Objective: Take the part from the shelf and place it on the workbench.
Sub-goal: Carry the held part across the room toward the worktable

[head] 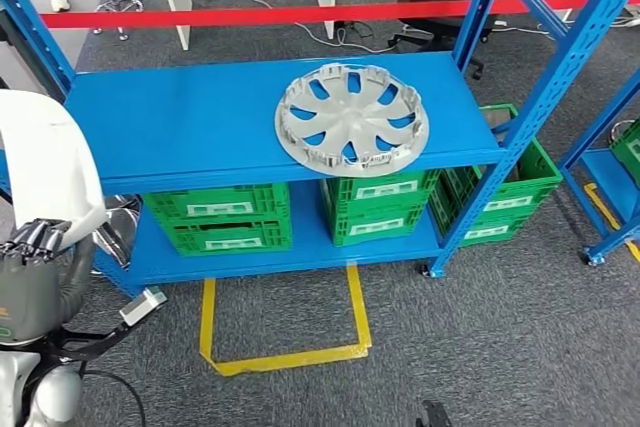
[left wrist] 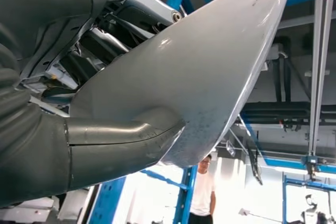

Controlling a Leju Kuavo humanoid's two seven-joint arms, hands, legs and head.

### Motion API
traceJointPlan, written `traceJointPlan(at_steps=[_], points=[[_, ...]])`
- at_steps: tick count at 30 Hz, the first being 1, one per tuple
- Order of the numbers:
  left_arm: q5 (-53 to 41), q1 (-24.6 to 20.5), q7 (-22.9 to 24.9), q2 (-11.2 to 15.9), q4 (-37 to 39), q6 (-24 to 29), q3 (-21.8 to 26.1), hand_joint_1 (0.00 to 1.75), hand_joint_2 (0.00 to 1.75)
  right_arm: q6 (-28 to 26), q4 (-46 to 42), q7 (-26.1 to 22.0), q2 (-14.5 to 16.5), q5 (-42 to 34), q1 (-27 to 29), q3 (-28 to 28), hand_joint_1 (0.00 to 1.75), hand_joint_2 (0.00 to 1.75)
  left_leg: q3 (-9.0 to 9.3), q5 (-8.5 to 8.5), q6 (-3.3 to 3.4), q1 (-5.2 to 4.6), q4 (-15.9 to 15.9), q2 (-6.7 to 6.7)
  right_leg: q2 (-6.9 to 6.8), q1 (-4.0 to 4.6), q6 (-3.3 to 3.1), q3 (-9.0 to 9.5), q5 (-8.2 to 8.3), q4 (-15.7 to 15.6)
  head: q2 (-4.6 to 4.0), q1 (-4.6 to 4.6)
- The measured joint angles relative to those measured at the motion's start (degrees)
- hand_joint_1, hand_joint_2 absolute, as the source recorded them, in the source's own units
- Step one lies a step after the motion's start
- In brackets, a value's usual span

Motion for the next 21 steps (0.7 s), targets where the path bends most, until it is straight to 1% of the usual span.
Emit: traceJointPlan(at_steps=[1, 2, 3, 4, 5, 6, 7, 8, 9, 10, 11, 12, 13, 14, 15, 16, 17, 18, 19, 20, 21], points=[[0.2, 0.0, -0.1, 0.0, 0.2, 0.0, 0.0, 1.75, 1.75, -0.7, 0.0, 0.7, 0.0, 0.3, -0.1, 0.4, 0.00, 0.00, -0.91, 0.63, 0.06, -0.12, 0.1, 0.01, 0.00, 0.01, 0.01, -0.14, -0.94, 2.7, 0.00, -0.01], [0.4, -0.1, -0.3, 0.0, 0.4, 0.0, 0.0, 1.75, 1.75, -1.7, 0.0, 1.6, 0.0, 0.9, -0.1, 1.1, 0.00, 0.00, -1.88, 1.28, 0.05, -0.22, 0.2, 0.01, 0.00, 0.03, -0.04, 0.40, -0.33, 4.0, 0.00, -0.02], [0.7, -0.3, -0.6, 0.1, 0.7, 0.0, 0.0, 1.75, 1.75, -3.0, 0.0, 2.6, 0.0, 1.9, -0.2, 1.9, 0.00, 0.00, -2.82, 1.91, 0.00, -0.30, 0.3, 0.01, 0.00, 0.07, -0.16, 1.77, 1.34, 3.4, 0.00, -0.02], [0.9, -0.5, -0.8, 0.1, 1.0, 0.0, 0.0, 1.75, 1.75, -4.2, 0.0, 3.8, 0.0, 3.1, -0.3, 2.9, 0.00, 0.00, -3.70, 2.50, -0.10, -0.36, 0.5, -0.02, 0.01, 0.14, -0.37, 3.97, 3.15, 1.2, 0.00, -0.02], [1.0, -0.8, -1.0, 0.1, 1.3, 0.0, -0.1, 1.75, 1.75, -5.1, 0.0, 4.9, 0.0, 4.6, -0.4, 4.0, 0.00, 0.00, -4.46, 3.06, -0.25, -0.42, 0.7, -0.04, 0.03, 0.26, -0.65, 6.90, 4.16, -2.5, 0.00, 0.00], [1.1, -1.1, -1.2, 0.1, 1.6, 0.0, -0.1, 1.75, 1.75, -5.7, 0.0, 6.0, 0.0, 6.1, -0.6, 5.1, 0.00, 0.00, -5.06, 3.61, -0.45, -0.50, 0.8, -0.05, 0.05, 0.41, -0.93, 10.00, 4.21, -6.8, 0.00, -0.02], [1.2, -1.6, -1.3, 0.1, 1.8, 0.0, -0.1, 1.75, 1.75, -5.9, 0.0, 6.9, 0.1, 8.0, -0.8, 6.3, 0.00, 0.00, -5.57, 4.26, -0.68, -0.54, 1.0, -0.04, 0.08, 0.55, -1.13, 12.37, 3.63, -10.5, 0.00, 0.00], [1.2, -2.1, -1.4, 0.1, 2.2, 0.0, -0.1, 1.75, 1.75, -5.9, 0.0, 7.7, 0.2, 10.0, -0.9, 7.4, 0.00, 0.00, -6.01, 4.96, -0.91, -0.54, 1.0, -0.01, 0.13, 0.69, -1.26, 13.77, 3.00, -13.0, 0.00, -0.01], [1.1, -2.5, -1.4, 0.0, 2.5, 0.0, -0.2, 1.75, 1.75, -6.0, 0.0, 8.2, 0.4, 11.9, -1.0, 8.3, 0.00, 0.00, -6.35, 5.68, -1.14, -0.53, 0.9, 0.00, 0.16, 0.77, -1.32, 14.02, 2.88, -14.2, 0.00, -0.02], [1.0, -2.8, -1.4, 0.0, 2.8, 0.0, -0.3, 1.75, 1.75, -6.1, 0.0, 8.7, 0.6, 13.5, -0.9, 8.9, 0.00, 0.00, -6.71, 6.06, -1.41, -0.46, 0.9, -0.02, 0.10, 0.67, -1.44, 13.61, 3.19, -14.4, 0.00, 0.02], [0.9, -3.0, -1.4, 0.0, 3.1, 0.0, -0.4, 1.75, 1.75, -6.3, 0.0, 9.1, 0.8, 14.6, -0.8, 9.4, 0.00, 0.00, -7.04, 5.50, -1.79, -0.42, 1.2, -0.07, 0.03, 0.56, -1.69, 13.10, 3.71, -14.4, 0.00, -0.06], [0.8, -3.1, -1.4, 0.0, 3.4, 0.0, -0.5, 1.75, 1.75, -6.5, 0.0, 9.3, 0.9, 15.2, -0.7, 9.7, 0.00, 0.00, -7.44, 3.87, -2.22, -0.34, 2.4, -0.13, -0.09, 0.42, -2.12, 12.58, 4.28, -14.4, 0.00, -0.15], [0.7, -3.2, -1.4, 0.0, 3.7, 0.0, -0.5, 1.75, 1.75, -6.6, 0.0, 9.4, 1.0, 15.4, -0.7, 9.9, 0.00, 0.00, -8.04, 1.27, -2.65, -0.19, 4.7, -0.16, -0.21, 0.31, -2.52, 12.09, 4.81, -14.3, 0.00, -0.26], [0.6, -3.3, -1.3, 0.0, 3.9, 0.0, -0.5, 1.75, 1.75, -6.7, 0.0, 9.5, 1.1, 15.5, -0.7, 10.2, 0.00, 0.00, -8.74, -1.74, -3.06, -0.02, 8.3, -0.17, -0.25, 0.33, -2.84, 11.37, 5.29, -14.1, 0.00, -0.37], [0.6, -3.4, -1.2, 0.0, 4.2, 0.0, -0.6, 1.75, 1.75, -6.8, 0.0, 9.6, 1.2, 15.6, -0.8, 10.4, 0.00, 0.00, -9.43, -4.20, -3.35, 0.18, 12.4, -0.17, -0.30, 0.34, -3.02, 10.56, 5.73, -13.7, 0.00, -0.40], [0.6, -3.4, -1.1, 0.0, 4.5, 0.0, -0.7, 1.75, 1.75, -6.8, 0.0, 9.6, 1.2, 15.6, -0.8, 10.6, 0.00, 0.00, -9.80, -5.52, -3.57, 0.35, 15.8, -0.17, -0.33, 0.34, -3.02, 9.66, 6.12, -13.3, 0.00, -0.43], [0.6, -3.5, -0.9, 0.0, 4.7, 0.0, -0.8, 1.75, 1.75, -6.8, 0.0, 9.6, 1.2, 15.6, -0.8, 10.7, 0.00, 0.00, -9.56, -5.57, -3.71, 0.50, 17.7, -0.17, -0.36, 0.33, -3.02, 8.69, 6.45, -12.8, 0.00, -0.43], [0.6, -3.5, -0.7, 0.1, 4.9, 0.0, -0.9, 1.75, 1.75, -6.8, 0.0, 9.6, 1.2, 15.6, -0.8, 10.9, 0.00, 0.00, -8.51, -4.54, -3.78, 0.65, 17.6, -0.17, -0.39, 0.33, -2.99, 7.73, 6.73, -12.3, 0.00, -0.43], [0.6, -3.5, -0.5, 0.1, 5.1, 0.0, -1.0, 1.75, 1.75, -6.9, 0.0, 9.6, 1.2, 15.6, -0.8, 10.9, 0.00, 0.00, -6.64, -3.09, -3.77, 0.75, 15.6, -0.17, -0.40, 0.32, -2.95, 6.85, 6.96, -11.7, 0.00, -0.43], [0.6, -3.7, -0.3, 0.1, 5.2, 0.0, -1.2, 1.75, 1.75, -6.9, 0.0, 9.6, 1.2, 15.5, -0.8, 11.0, 0.00, 0.00, -4.22, -2.16, -3.65, 0.81, 12.3, -0.17, -0.40, 0.33, -2.85, 6.06, 7.17, -11.2, 0.00, -0.43], [0.6, -3.8, -0.1, 0.2, 5.2, 0.0, -1.3, 1.75, 1.75, -6.9, 0.0, 9.6, 1.3, 15.5, -0.8, 11.0, 0.00, 0.00, -1.79, -1.86, -3.45, 0.76, 8.6, -0.20, -0.40, 0.40, -2.67, 5.42, 7.38, -10.8, 0.00, -0.39]])
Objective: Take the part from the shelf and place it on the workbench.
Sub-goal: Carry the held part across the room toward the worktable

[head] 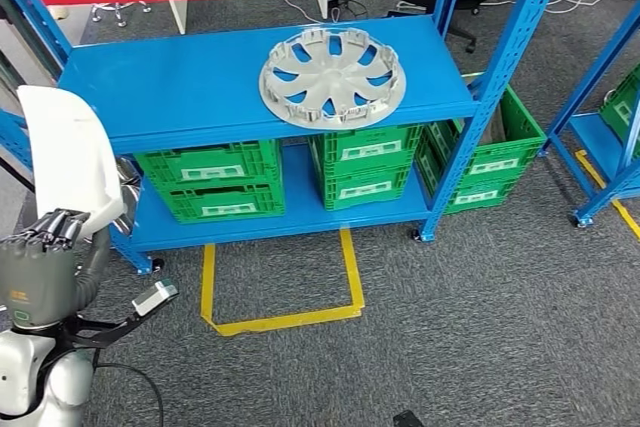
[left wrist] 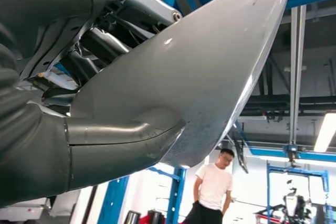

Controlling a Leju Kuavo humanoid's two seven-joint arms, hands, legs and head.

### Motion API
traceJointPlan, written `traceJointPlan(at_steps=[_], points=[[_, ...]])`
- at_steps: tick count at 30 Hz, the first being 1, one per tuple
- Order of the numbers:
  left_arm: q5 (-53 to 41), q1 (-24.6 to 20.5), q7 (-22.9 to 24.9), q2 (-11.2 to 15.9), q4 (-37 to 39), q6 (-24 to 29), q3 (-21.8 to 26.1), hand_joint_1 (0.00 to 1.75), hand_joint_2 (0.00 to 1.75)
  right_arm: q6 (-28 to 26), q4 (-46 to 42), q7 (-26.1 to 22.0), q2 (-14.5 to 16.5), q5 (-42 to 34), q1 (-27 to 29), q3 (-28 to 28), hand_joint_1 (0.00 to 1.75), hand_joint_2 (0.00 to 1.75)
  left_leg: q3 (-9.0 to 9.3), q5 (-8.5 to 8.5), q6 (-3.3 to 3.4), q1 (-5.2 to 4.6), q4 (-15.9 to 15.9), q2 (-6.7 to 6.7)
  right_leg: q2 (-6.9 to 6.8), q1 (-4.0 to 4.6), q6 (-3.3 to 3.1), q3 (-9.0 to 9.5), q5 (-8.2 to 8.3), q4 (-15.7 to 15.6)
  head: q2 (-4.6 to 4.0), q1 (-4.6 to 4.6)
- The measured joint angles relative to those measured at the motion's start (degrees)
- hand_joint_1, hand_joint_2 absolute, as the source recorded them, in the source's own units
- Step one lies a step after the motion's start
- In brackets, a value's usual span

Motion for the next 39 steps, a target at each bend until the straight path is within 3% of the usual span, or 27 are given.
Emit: traceJointPlan(at_steps=[2, 4, 5, 7, 9, 10, 11, 12, 14, 16, 17, 18, 20, 21, 22, 24, 25, 26, 27, 28, 30, 32, 33, 35, 36, 37, 39], points=[[0.1, -0.2, 0.4, 0.1, 0.1, 0.0, -0.2, 1.75, 1.75, 0.0, 0.0, -0.1, 0.1, -0.2, 0.0, 0.0, 0.00, 0.00, 2.86, -0.59, 0.50, -0.24, -5.0, -0.05, -0.01, 0.04, 0.59, -0.84, 0.79, 0.4, 0.00, 0.05], [0.2, -0.2, 0.7, 0.3, 0.1, 0.0, -0.2, 1.75, 1.75, -0.1, 0.0, -0.1, 0.2, -0.3, 0.0, 0.0, 0.00, 0.00, 2.87, -0.31, 1.12, -0.38, -6.3, -0.04, 0.02, -0.03, 1.28, -1.37, 1.65, 0.2, 0.00, 0.03], [0.3, -0.2, 0.7, 0.4, 0.2, 0.0, -0.2, 1.75, 1.75, -0.1, 0.0, -0.1, 0.2, -0.3, 0.0, 0.0, 0.00, 0.00, 2.61, 0.08, 1.53, -0.33, -6.8, -0.01, 0.09, -0.09, 1.58, -1.82, 1.33, 0.3, 0.00, 0.04], [0.6, -0.2, 0.9, 0.6, 0.2, 0.0, -0.2, 1.75, 1.75, -0.2, 0.0, -0.1, 0.2, -0.4, 0.1, 0.1, 0.00, 0.00, 1.83, 0.92, 2.42, -0.11, -7.8, 0.09, 0.29, -0.11, 2.01, -3.48, -2.02, 3.2, 0.00, 0.29], [0.7, 0.0, 1.1, 0.7, 0.3, 0.0, -0.2, 1.75, 1.75, -0.2, 0.0, -0.1, 0.2, -0.4, 0.1, 0.2, 0.00, 0.00, 0.68, 1.81, 2.88, -0.19, -7.9, 0.15, 0.40, -0.15, 2.21, -5.45, -7.06, 9.9, 0.00, 0.58], [0.7, 0.1, 1.1, 0.8, 0.3, 0.0, -0.2, 1.75, 1.75, -0.2, 0.0, -0.1, 0.2, -0.4, 0.1, 0.3, 0.00, 0.00, 0.07, 2.28, 2.90, -0.24, -7.8, 0.18, 0.41, -0.16, 2.30, -5.97, -8.42, 13.2, 0.00, 0.61], [0.7, 0.2, 1.2, 0.8, 0.3, 0.0, -0.1, 1.75, 1.75, -0.2, 0.0, -0.1, 0.3, -0.4, 0.1, 0.3, 0.00, 0.00, -0.57, 2.77, 2.89, -0.28, -7.7, 0.21, 0.41, -0.16, 2.38, -5.88, -8.44, 15.3, 0.00, 0.61], [0.7, 0.2, 1.2, 0.9, 0.3, 0.0, -0.1, 1.75, 1.75, -0.2, 0.0, -0.1, 0.3, -0.4, 0.1, 0.3, 0.00, 0.00, -1.24, 3.23, 2.82, -0.30, -7.5, 0.22, 0.41, -0.17, 2.41, -4.98, -7.18, 15.5, 0.00, 0.62], [0.8, 0.3, 1.4, 1.0, 0.4, 0.0, -0.1, 1.75, 1.75, -0.3, 0.0, -0.1, 0.3, -0.4, 0.0, 0.3, 0.00, 0.00, -2.67, 4.07, 2.48, -0.26, -7.0, 0.17, 0.42, -0.22, 2.38, -0.64, -3.61, 10.4, 0.00, 0.63], [0.8, 0.3, 1.5, 1.2, 0.4, 0.0, -0.1, 1.75, 1.75, -0.5, 0.0, -0.1, 0.4, -0.5, -0.2, 0.3, 0.00, 0.00, -3.82, 4.83, 1.91, -0.35, -6.4, 0.07, 0.56, -0.15, 2.19, 4.73, -3.43, 2.4, 0.00, 0.66], [0.9, 0.3, 1.6, 1.3, 0.4, 0.0, -0.1, 1.75, 1.75, -0.6, 0.0, -0.1, 0.5, -0.5, -0.3, 0.3, 0.00, 0.00, -4.13, 5.30, 1.62, -0.41, -6.2, 0.05, 0.65, -0.08, 2.06, 6.06, -4.13, -0.1, 0.00, 0.68], [0.9, 0.3, 1.6, 1.4, 0.4, 0.0, -0.1, 1.75, 1.75, -0.7, 0.0, -0.2, 0.5, -0.5, -0.4, 0.3, 0.00, 0.00, -4.30, 5.83, 1.33, -0.46, -6.3, 0.04, 0.73, 0.04, 1.84, 6.68, -4.57, -1.3, 0.00, 0.69], [1.0, 0.4, 1.7, 1.6, 0.5, 0.0, 0.0, 1.75, 1.75, -1.0, 0.0, -0.1, 0.6, -0.6, -0.2, 0.4, 0.00, 0.00, -4.58, 6.32, 0.75, -0.40, -6.3, -0.02, 0.59, -0.01, 1.16, 5.63, -3.90, -1.4, 0.00, 0.68], [1.0, 0.4, 1.8, 1.8, 0.6, 0.0, 0.0, 1.75, 1.75, -1.0, 0.0, -0.1, 0.6, -0.6, -0.2, 0.4, 0.00, 0.00, -4.87, 5.22, 0.42, -0.35, -5.7, -0.05, 0.47, -0.08, 0.70, 5.16, -3.39, -1.3, 0.00, 0.60], [1.0, 0.4, 1.9, 1.9, 0.7, 0.1, 0.0, 1.75, 1.75, -1.1, 0.0, -0.1, 0.7, -0.6, -0.1, 0.4, 0.00, 0.00, -5.33, 2.90, 0.11, -0.28, -4.1, -0.07, 0.32, -0.17, 0.23, 4.51, -2.72, -1.3, 0.00, 0.50], [1.1, 0.4, 2.2, 2.1, 0.9, 0.1, 0.1, 1.75, 1.75, -1.0, 0.0, -0.1, 0.7, -0.7, -0.2, 0.4, 0.00, 0.00, -6.54, -3.39, -0.33, -0.17, 2.3, -0.07, 0.18, -0.13, -0.40, 3.14, -1.34, -1.1, 0.00, 0.32], [1.1, 0.4, 2.4, 2.2, 1.1, 0.1, 0.1, 1.75, 1.75, -1.0, 0.0, -0.1, 0.7, -0.7, -0.2, 0.4, 0.00, 0.00, -7.02, -5.60, -0.44, -0.13, 6.2, -0.07, 0.11, -0.09, -0.53, 2.25, -0.64, -0.9, 0.00, 0.28], [1.1, 0.4, 2.5, 2.3, 1.3, 0.1, 0.1, 1.75, 1.75, -1.0, 0.0, -0.1, 0.7, -0.7, -0.2, 0.4, 0.00, 0.00, -7.07, -6.31, -0.47, -0.13, 9.1, -0.07, 0.06, -0.03, -0.57, 1.22, -0.02, -0.7, 0.00, 0.27], [1.1, 0.5, 2.6, 2.4, 1.5, 0.1, 0.2, 1.75, 1.75, -1.0, 0.0, -0.1, 0.7, -0.7, -0.2, 0.4, 0.00, 0.00, -6.46, -5.74, -0.42, -0.13, 10.5, -0.07, 0.02, 0.01, -0.58, 0.18, 0.54, -0.4, 0.00, 0.26], [1.1, 0.5, 2.6, 2.5, 1.7, 0.1, 0.3, 1.75, 1.75, -1.1, 0.0, -0.1, 0.8, -0.7, -0.2, 0.4, 0.00, 0.00, -4.98, -4.27, -0.28, -0.13, 9.7, -0.08, -0.02, 0.07, -0.57, -0.82, 1.10, -0.2, 0.00, 0.26], [1.1, 0.5, 2.6, 2.7, 1.8, 0.1, 0.4, 1.75, 1.75, -1.2, 0.0, -0.1, 0.9, -0.6, -0.3, 0.4, 0.00, 0.00, 0.46, -1.93, 0.31, -0.24, 3.2, -0.09, -0.01, 0.27, -0.42, -2.40, 2.16, 0.2, 0.00, 0.27], [1.2, 0.4, 2.7, 2.8, 1.8, 0.1, 0.5, 1.75, 1.75, -1.3, 0.0, -0.1, 1.0, -0.5, -0.3, 0.4, 0.00, 0.00, 6.01, -2.49, 1.02, -0.48, -5.0, -0.12, 0.03, 0.45, -0.01, -3.26, 3.35, 0.3, 0.00, 0.34], [1.3, 0.5, 2.8, 2.8, 1.8, 0.1, 0.6, 1.75, 1.75, -1.3, 0.0, 0.0, 1.1, -0.5, -0.4, 0.5, 0.00, 0.00, 7.31, -2.95, 1.30, -0.69, -7.5, -0.14, 0.03, 0.43, 0.24, -3.52, 4.04, 0.1, 0.00, 0.35], [1.6, 0.7, 2.8, 2.9, 1.9, 0.1, 1.1, 1.75, 1.75, -1.4, 0.0, 0.0, 1.2, -0.6, -0.3, 0.5, 0.00, 0.00, 6.96, -2.23, 1.85, -0.83, -8.9, -0.01, 0.10, 0.23, 0.79, -4.03, 5.06, -0.3, 0.00, 0.32], [1.8, 0.8, 2.8, 2.9, 2.0, 0.1, 1.3, 1.75, 1.75, -1.5, 0.0, 0.1, 1.2, -0.6, -0.2, 0.6, 0.00, 0.00, 6.28, -1.44, 2.28, -0.79, -9.0, 0.11, 0.18, 0.16, 1.08, -4.39, 4.25, 0.1, 0.00, 0.33], [2.1, 1.0, 2.7, 3.0, 2.0, 0.1, 1.6, 1.75, 1.75, -1.6, 0.0, 0.2, 1.3, -0.6, -0.1, 0.7, 0.00, 0.00, 5.53, -0.61, 2.71, -0.68, -9.2, 0.23, 0.28, 0.11, 1.38, -4.96, 2.23, 1.3, 0.00, 0.43], [2.4, 1.2, 2.5, 3.0, 2.2, 0.1, 2.0, 1.75, 1.75, -1.8, 0.0, 0.3, 1.4, -0.6, 0.0, 0.8, 0.00, 0.00, 3.68, 1.01, 3.31, -0.63, -9.3, 0.34, 0.38, -0.02, 1.82, -6.39, -4.04, 7.0, 0.00, 0.61]])
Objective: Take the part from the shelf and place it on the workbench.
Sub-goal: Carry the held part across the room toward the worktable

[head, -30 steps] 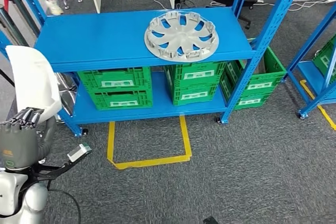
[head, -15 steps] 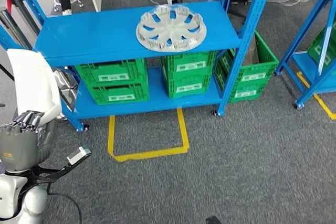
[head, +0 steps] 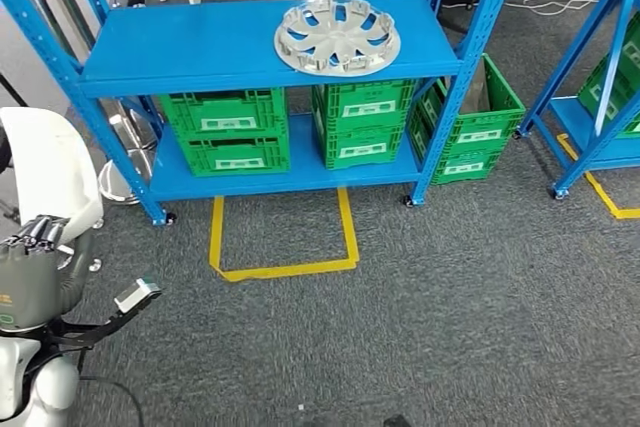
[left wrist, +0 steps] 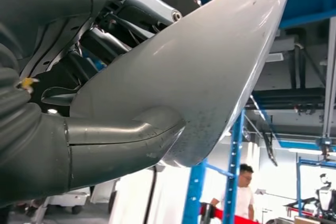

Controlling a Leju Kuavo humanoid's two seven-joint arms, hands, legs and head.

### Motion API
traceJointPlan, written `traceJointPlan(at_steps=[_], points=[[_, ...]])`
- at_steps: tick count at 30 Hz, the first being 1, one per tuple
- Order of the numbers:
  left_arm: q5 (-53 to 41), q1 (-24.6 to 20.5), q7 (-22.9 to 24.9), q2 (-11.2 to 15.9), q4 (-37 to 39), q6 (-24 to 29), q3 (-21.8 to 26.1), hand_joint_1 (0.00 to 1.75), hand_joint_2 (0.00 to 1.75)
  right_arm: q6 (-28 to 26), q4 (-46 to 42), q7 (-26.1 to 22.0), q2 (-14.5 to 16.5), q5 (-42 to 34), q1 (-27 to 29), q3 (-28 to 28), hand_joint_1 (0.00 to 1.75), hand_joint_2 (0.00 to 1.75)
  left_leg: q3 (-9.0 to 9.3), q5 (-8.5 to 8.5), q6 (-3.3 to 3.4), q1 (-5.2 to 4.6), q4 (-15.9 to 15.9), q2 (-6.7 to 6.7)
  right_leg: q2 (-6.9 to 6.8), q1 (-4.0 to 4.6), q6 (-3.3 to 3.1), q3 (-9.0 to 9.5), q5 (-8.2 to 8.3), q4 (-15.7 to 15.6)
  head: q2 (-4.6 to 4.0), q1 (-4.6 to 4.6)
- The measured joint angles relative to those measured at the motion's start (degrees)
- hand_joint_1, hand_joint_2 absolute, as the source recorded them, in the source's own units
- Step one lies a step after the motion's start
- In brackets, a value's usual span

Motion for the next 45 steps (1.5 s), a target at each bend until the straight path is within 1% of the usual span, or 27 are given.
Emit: traceJointPlan(at_steps=[1, 2, 4, 5, 6, 8, 10, 12, 14, 16, 17, 19, 20, 21, 23, 25, 27, 28, 31, 32, 33, 35, 36, 38, 40, 43, 45], points=[[0.1, 0.1, -0.1, 0.0, 0.0, 0.0, 0.3, 1.75, 1.75, 0.0, 0.0, 0.0, 0.0, 0.0, 0.0, 0.0, 0.00, 0.00, -1.00, 0.81, 0.06, -0.05, 0.1, 0.01, 0.01, -0.05, 0.15, -0.63, -2.36, 3.8, 0.00, 0.05], [0.2, 0.2, -0.2, 0.0, 0.1, 0.0, 0.5, 1.75, 1.75, -0.1, 0.0, 0.1, 0.0, 0.0, -0.1, 0.0, 0.00, 0.00, -2.08, 1.65, 0.02, -0.09, 0.2, 0.03, 0.01, -0.07, 0.25, -0.82, -3.18, 7.2, 0.00, 0.05], [0.4, 0.3, -0.4, 0.1, 0.3, 0.0, 0.8, 1.75, 1.75, -0.1, 0.0, 0.1, 0.0, 0.1, -0.1, 0.0, 0.00, 0.00, -4.49, 3.27, -0.20, -0.10, 0.6, 0.06, 0.01, -0.08, 0.38, 0.81, -0.35, 9.6, 0.00, 0.05], [0.5, 0.4, -0.4, 0.1, 0.4, 0.0, 1.0, 1.75, 1.75, -0.1, 0.0, 0.1, 0.0, 0.1, -0.2, 0.0, 0.00, 0.00, -5.74, 4.00, -0.38, -0.07, 1.0, 0.05, 0.02, -0.10, 0.39, 3.04, 1.62, 8.0, 0.00, 0.05], [0.6, 0.4, -0.4, 0.1, 0.5, 0.0, 1.2, 1.75, 1.75, -0.1, 0.0, 0.1, 0.0, 0.1, -0.2, 0.0, 0.00, 0.00, -6.86, 4.66, -0.61, -0.09, 1.4, 0.02, 0.06, -0.13, 0.36, 6.34, 2.35, 4.3, 0.00, 0.06], [0.8, 0.4, -0.4, 0.1, 0.5, 0.0, 1.6, 1.75, 1.75, -0.1, 0.0, 0.1, 0.1, 0.2, -0.4, 0.0, 0.00, 0.00, -8.37, 5.90, -1.15, -0.19, 2.2, -0.03, 0.23, -0.09, 0.09, 13.13, 0.35, -5.1, 0.00, 0.05], [1.0, 0.3, -0.4, 0.1, 0.5, 0.0, 2.0, 1.75, 1.75, -0.1, 0.0, 0.0, 0.2, 0.3, -0.6, 0.0, 0.00, 0.00, -8.95, 7.21, -1.70, -0.19, 2.4, -0.01, 0.39, 0.13, -0.38, 15.46, -1.39, -9.6, 0.00, 0.05], [1.2, 0.4, -0.4, 0.2, 0.6, 0.1, 2.2, 1.75, 1.75, -0.2, 0.0, 0.0, 0.3, 0.4, -0.6, 0.0, 0.00, 0.00, -9.40, 7.06, -2.36, 0.02, 2.5, -0.13, 0.16, 0.10, -1.27, 14.15, -0.50, -9.4, 0.00, -0.01], [1.3, 0.5, -0.4, 0.4, 0.8, 0.1, 2.3, 1.75, 1.75, -0.2, 0.0, 0.1, 0.3, 0.5, -0.6, 0.0, 0.00, 0.00, -10.18, 2.12, -3.01, 0.24, 5.6, -0.27, -0.20, 0.01, -2.30, 12.58, 1.04, -9.4, 0.00, -0.21], [1.7, 0.5, -0.4, 0.4, 1.0, 0.1, 2.3, 1.75, 1.75, -0.2, 0.0, 0.1, 0.4, 0.6, -0.6, 0.0, 0.00, 0.00, -10.92, -4.35, -3.49, 0.37, 12.5, -0.29, -0.32, 0.17, -2.75, 10.97, 2.68, -9.2, 0.00, -0.37], [2.0, 0.5, -0.4, 0.5, 1.2, 0.0, 2.3, 1.75, 1.75, -0.2, 0.0, 0.1, 0.4, 0.7, -0.6, 0.0, 0.00, 0.00, -11.05, -5.66, -3.65, 0.43, 16.1, -0.29, -0.35, 0.24, -2.77, 9.99, 3.50, -9.0, 0.00, -0.38], [2.7, 0.5, -0.2, 0.5, 1.6, 0.0, 2.2, 1.75, 1.75, -0.2, 0.0, 0.1, 0.4, 0.8, -0.6, 0.0, 0.00, 0.00, -9.74, -3.97, -3.72, 0.51, 19.3, -0.29, -0.42, 0.33, -2.74, 7.62, 4.96, -8.3, 0.00, -0.37], [2.9, 0.5, -0.1, 0.5, 1.8, 0.0, 2.2, 1.75, 1.75, -0.2, 0.0, 0.1, 0.4, 0.8, -0.7, 0.0, 0.00, 0.00, -7.86, -2.20, -3.63, 0.53, 18.1, -0.29, -0.43, 0.36, -2.66, 6.38, 5.58, -7.9, 0.00, -0.37], [3.0, 0.5, -0.1, 0.5, 2.0, 0.1, 2.2, 1.75, 1.75, -0.2, 0.0, 0.1, 0.5, 0.8, -0.7, 0.0, 0.00, 0.00, -5.11, -1.19, -3.43, 0.53, 15.0, -0.33, -0.43, 0.37, -2.55, 5.37, 6.09, -7.5, 0.00, -0.37], [3.1, 0.4, 0.0, 0.6, 2.1, 0.1, 2.2, 1.75, 1.75, -0.2, 0.0, 0.1, 0.5, 0.8, -0.7, 0.0, 0.00, 0.00, 0.96, -2.14, -2.85, 0.37, 6.5, -0.43, -0.35, 0.52, -2.12, 4.03, 7.03, -6.8, 0.00, -0.34], [3.1, 0.2, 0.0, 0.7, 2.2, 0.1, 2.2, 1.75, 1.75, -0.2, 0.0, 0.1, 0.5, 0.9, -0.8, 0.0, 0.00, 0.00, 3.43, -3.62, -2.22, 0.00, 1.6, -0.50, -0.33, 0.49, -1.54, 3.25, 8.30, -6.8, 0.00, -0.31], [3.2, 0.1, 0.0, 0.7, 2.4, 0.1, 2.2, 1.75, 1.75, -0.2, 0.0, 0.1, 0.6, 0.9, -0.7, 0.0, 0.00, 0.00, 2.45, -2.78, -1.48, -0.07, 0.9, -0.36, -0.22, 0.32, -0.91, 2.45, 9.00, -6.9, 0.00, -0.36], [3.4, 0.1, 0.0, 0.7, 2.5, 0.1, 2.2, 1.75, 1.75, -0.2, 0.0, 0.1, 0.6, 0.9, -0.6, 0.0, 0.00, 0.00, 1.73, -2.08, -1.02, 0.01, 0.7, -0.26, -0.11, 0.27, -0.63, 1.81, 7.90, -6.3, 0.00, -0.30], [5.2, 0.1, 0.4, 0.8, 2.9, 0.1, 2.0, 1.75, 1.75, -0.1, 0.0, 0.1, 0.6, 1.0, -0.3, 0.1, 0.00, 0.00, -0.84, 0.13, -0.19, 0.22, 0.4, -0.08, 0.08, 0.15, -0.07, -0.78, -0.21, 1.7, 0.00, -0.06], [5.9, 0.1, 0.5, 0.8, 3.1, 0.1, 2.0, 1.75, 1.75, -0.1, 0.0, 0.1, 0.6, 1.1, -0.3, 0.1, 0.00, 0.00, -1.74, 0.87, -0.18, 0.21, 0.5, -0.04, 0.07, 0.13, 0.07, -1.46, -1.74, 5.4, 0.00, -0.05], [6.4, 0.1, 0.6, 0.9, 3.2, 0.1, 2.0, 1.75, 1.75, -0.1, 0.0, 0.1, 0.6, 1.1, -0.3, 0.1, 0.00, 0.00, -2.67, 1.56, -0.23, 0.20, 0.5, 0.00, 0.07, 0.12, 0.18, -1.79, -1.57, 8.4, 0.00, -0.06], [6.8, 0.2, 0.9, 0.9, 3.5, 0.1, 1.8, 1.75, 1.75, -0.2, 0.0, 0.1, 0.6, 1.2, -0.3, 0.1, 0.00, 0.00, -4.38, 2.85, -0.52, 0.24, 0.7, 0.05, 0.07, 0.03, 0.29, -0.14, 2.11, 9.4, 0.00, -0.05], [6.9, 0.2, 1.1, 1.0, 3.7, 0.1, 1.8, 1.75, 1.75, -0.2, 0.0, 0.1, 0.6, 1.2, -0.3, 0.1, 0.00, 0.00, -5.08, 3.37, -0.76, 0.27, 0.9, 0.04, 0.07, -0.05, 0.28, 2.30, 3.67, 6.8, 0.00, -0.04], [7.1, 0.2, 1.3, 1.1, 3.8, 0.1, 1.7, 1.75, 1.75, -0.2, 0.0, 0.1, 0.6, 1.4, -0.4, 0.1, 0.00, 0.00, -6.08, 4.11, -1.33, 0.14, 1.5, 0.00, 0.12, -0.12, 0.19, 9.12, 2.95, -2.0, 0.00, 0.01], [7.2, 0.2, 1.5, 1.3, 3.8, 0.1, 1.6, 1.75, 1.75, -0.2, 0.0, 0.1, 0.6, 1.5, -0.6, 0.1, 0.00, 0.00, -6.60, 4.73, -1.93, -0.02, 2.1, 0.00, 0.28, -0.07, -0.06, 12.82, 0.39, -7.9, 0.00, 0.04], [7.1, 0.3, 1.7, 1.5, 3.8, 0.1, 1.5, 1.75, 1.75, -0.2, 0.0, 0.0, 0.6, 1.7, -0.4, 0.1, 0.00, 0.00, -7.09, 4.11, -2.86, 0.18, 3.0, -0.06, 0.18, -0.15, -1.36, 12.43, 0.36, -8.8, 0.00, 0.01], [6.9, 0.5, 1.8, 1.7, 3.8, 0.1, 1.4, 1.75, 1.75, -0.2, 0.0, 0.0, 0.6, 2.0, -0.3, 0.1, 0.00, 0.00, -8.51, -0.01, -3.48, 0.36, 7.5, -0.12, -0.02, -0.18, -2.26, 12.07, 1.07, -8.9, 0.00, -0.10]])
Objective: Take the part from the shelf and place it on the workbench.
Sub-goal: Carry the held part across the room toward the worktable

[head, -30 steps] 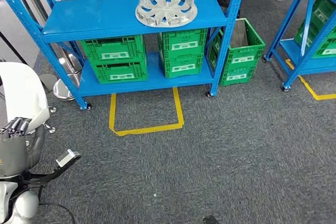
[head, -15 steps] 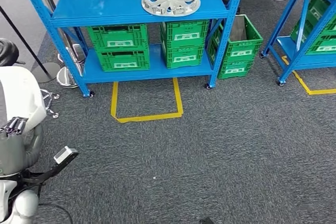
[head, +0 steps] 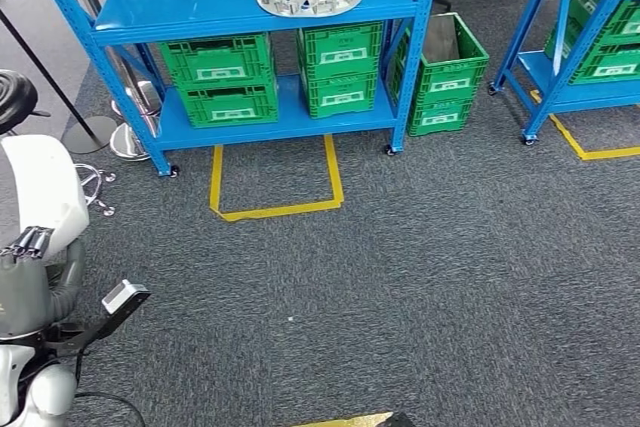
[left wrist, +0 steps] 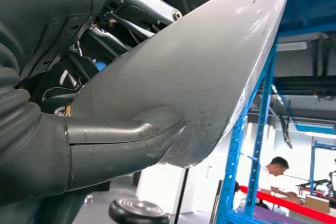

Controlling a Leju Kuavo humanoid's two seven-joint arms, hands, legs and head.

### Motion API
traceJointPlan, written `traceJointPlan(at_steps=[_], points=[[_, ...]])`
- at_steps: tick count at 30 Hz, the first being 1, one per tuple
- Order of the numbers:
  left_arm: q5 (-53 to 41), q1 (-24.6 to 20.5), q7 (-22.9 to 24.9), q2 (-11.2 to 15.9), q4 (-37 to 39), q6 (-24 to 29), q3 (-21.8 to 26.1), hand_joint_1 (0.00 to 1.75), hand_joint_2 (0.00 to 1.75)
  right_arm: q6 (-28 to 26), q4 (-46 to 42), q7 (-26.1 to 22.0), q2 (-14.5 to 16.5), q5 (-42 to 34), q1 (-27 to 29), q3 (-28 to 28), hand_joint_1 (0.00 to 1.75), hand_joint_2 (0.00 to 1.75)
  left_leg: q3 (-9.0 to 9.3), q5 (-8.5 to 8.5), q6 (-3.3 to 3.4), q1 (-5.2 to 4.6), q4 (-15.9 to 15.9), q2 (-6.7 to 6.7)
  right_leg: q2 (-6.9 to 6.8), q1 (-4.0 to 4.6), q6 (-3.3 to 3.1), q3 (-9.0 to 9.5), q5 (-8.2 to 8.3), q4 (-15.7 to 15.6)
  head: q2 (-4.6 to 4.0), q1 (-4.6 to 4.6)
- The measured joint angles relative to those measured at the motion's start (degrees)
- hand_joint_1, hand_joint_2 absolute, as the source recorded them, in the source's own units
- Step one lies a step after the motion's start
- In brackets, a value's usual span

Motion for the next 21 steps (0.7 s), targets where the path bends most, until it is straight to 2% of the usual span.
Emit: traceJointPlan(at_steps=[2, 3, 4, 5, 7, 9, 12, 14, 15, 17, 18, 19, 20, 21], points=[[-0.2, 0.1, 0.1, 0.1, 0.0, 0.0, -0.1, 1.75, 1.75, 0.0, 0.0, -0.1, 0.0, 0.3, 0.1, 0.0, 0.00, 0.00, -2.12, -4.33, -0.38, 0.06, 7.3, -0.02, -0.05, 0.10, -0.28, -0.50, 0.69, 0.1, 0.00, -0.04], [-0.2, 0.2, 0.2, 0.1, 0.0, 0.0, -0.2, 1.75, 1.75, 0.0, 0.0, -0.1, 0.0, 0.3, 0.1, 0.0, 0.00, 0.00, -2.60, -5.08, -0.42, 0.07, 9.8, -0.02, -0.06, 0.16, -0.28, -0.75, 0.98, 0.2, 0.00, -0.04], [-0.2, 0.3, 0.2, 0.1, 0.0, 0.0, -0.2, 1.75, 1.75, 0.0, 0.0, -0.1, 0.0, 0.4, 0.2, 0.0, 0.00, 0.00, -2.24, -4.63, -0.34, 0.07, 10.4, -0.03, -0.06, 0.22, -0.27, -1.09, 1.18, 0.3, 0.00, -0.04], [-0.2, 0.4, 0.2, 0.1, 0.0, 0.0, -0.2, 1.75, 1.75, 0.0, 0.0, -0.1, 0.0, 0.5, 0.3, 0.0, 0.00, 0.00, -0.93, -3.23, -0.14, 0.07, 8.7, -0.05, -0.06, 0.29, -0.25, -1.29, 1.30, 0.4, 0.00, -0.03], [-0.2, 0.4, 0.3, 0.2, 0.0, 0.0, -0.2, 1.75, 1.75, 0.0, 0.0, -0.1, 0.0, 0.6, 0.3, 0.0, 0.00, 0.00, 3.30, 0.02, 0.66, -0.07, 1.7, -0.10, -0.05, 0.48, -0.20, -1.52, 1.34, 0.6, 0.00, 0.00], [-0.2, 0.4, 0.3, 0.2, 0.0, 0.0, -0.3, 1.75, 1.75, 0.0, 0.0, -0.3, 0.1, 0.6, 0.2, 0.0, 0.00, 0.00, 6.02, 1.23, 1.35, -0.37, -3.5, -0.14, -0.02, 0.60, 0.10, -1.85, 1.49, 0.7, 0.00, 0.01], [-0.3, 0.4, 0.4, 0.4, 0.0, 0.0, -0.3, 1.75, 1.75, 0.2, 0.0, -0.3, 0.1, 0.7, 0.2, 0.0, 0.00, 0.00, 6.32, 1.11, 1.89, -0.40, -5.5, -0.09, -0.05, 0.62, 0.89, -2.47, 1.72, 0.8, 0.00, 0.00], [-0.4, 0.4, 0.5, 0.4, 0.0, 0.0, -0.5, 1.75, 1.75, 0.2, 0.0, -0.3, 0.1, 0.6, 0.2, 0.0, 0.00, 0.00, 6.38, 1.41, 2.51, -0.04, -6.5, 0.02, 0.03, 0.69, 1.42, -3.65, 0.24, 2.6, 0.00, 0.17], [-0.5, 0.5, 0.6, 0.4, 0.0, 0.0, -0.6, 1.75, 1.75, 0.2, 0.0, -0.4, 0.1, 0.5, 0.2, 0.0, 0.00, 0.00, 6.30, 1.63, 2.78, 0.10, -6.7, 0.08, 0.08, 0.63, 1.67, -4.97, -1.32, 5.2, 0.00, 0.28], [-0.7, 0.7, 0.9, 0.4, 0.0, 0.0, -0.8, 1.75, 1.75, 0.1, 0.0, -0.6, 0.1, -0.1, 0.2, 0.0, 0.00, 0.00, 5.94, 1.84, 3.04, 0.06, -6.7, 0.12, 0.12, 0.42, 2.11, -8.50, -4.71, 12.7, 0.00, 0.42], [-0.8, 0.8, 1.1, 0.4, 0.0, 0.0, -0.8, 1.75, 1.75, -0.1, 0.0, -0.8, 0.1, -0.4, 0.3, 0.0, 0.00, 0.00, 5.78, 1.90, 3.04, 0.05, -6.6, 0.13, 0.11, 0.32, 2.32, -9.89, -5.53, 15.7, 0.00, 0.42], [-0.9, 1.1, 1.3, 0.4, 0.0, 0.0, -0.8, 1.75, 1.75, -0.2, 0.0, -1.0, 0.1, -0.8, 0.4, 0.0, 0.00, 0.00, 5.66, 1.95, 3.02, 0.05, -6.5, 0.13, 0.10, 0.22, 2.50, -10.42, -5.31, 16.8, 0.00, 0.42], [-1.0, 1.3, 1.4, 0.4, -0.1, 0.0, -0.8, 1.75, 1.75, -0.5, 0.0, -1.1, 0.1, -1.1, 0.5, 0.0, 0.00, 0.00, 5.58, 1.98, 2.98, 0.06, -6.4, 0.12, 0.09, 0.11, 2.63, -9.88, -4.03, 15.7, 0.00, 0.43], [-1.0, 1.5, 1.5, 0.4, -0.1, 0.0, -0.8, 1.75, 1.75, -0.7, 0.0, -1.3, 0.1, -1.4, 0.5, 0.0, 0.00, 0.00, 5.53, 1.96, 2.90, 0.09, -6.2, 0.11, 0.09, -0.02, 2.68, -8.31, -1.99, 12.6, 0.00, 0.43]])
